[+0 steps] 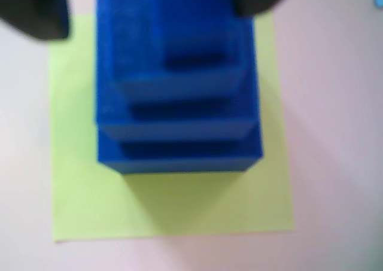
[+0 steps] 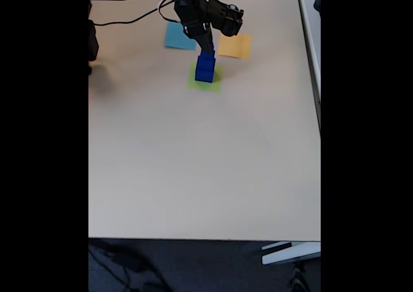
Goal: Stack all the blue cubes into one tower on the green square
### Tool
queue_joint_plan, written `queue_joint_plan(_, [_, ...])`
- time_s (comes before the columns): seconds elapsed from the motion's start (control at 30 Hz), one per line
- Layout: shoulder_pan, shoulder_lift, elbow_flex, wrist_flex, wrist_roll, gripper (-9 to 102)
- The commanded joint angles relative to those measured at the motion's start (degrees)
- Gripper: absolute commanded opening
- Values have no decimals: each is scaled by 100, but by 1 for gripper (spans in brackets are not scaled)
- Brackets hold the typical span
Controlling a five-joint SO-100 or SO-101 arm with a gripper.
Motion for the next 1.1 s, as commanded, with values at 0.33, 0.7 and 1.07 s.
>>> queue_joint_plan(0.33, [35, 369, -281, -132, 88, 12])
queue_joint_plan(0.7, [88, 352, -352, -132, 62, 12])
queue_joint_plan(1.07, [62, 343, -360, -132, 70, 12])
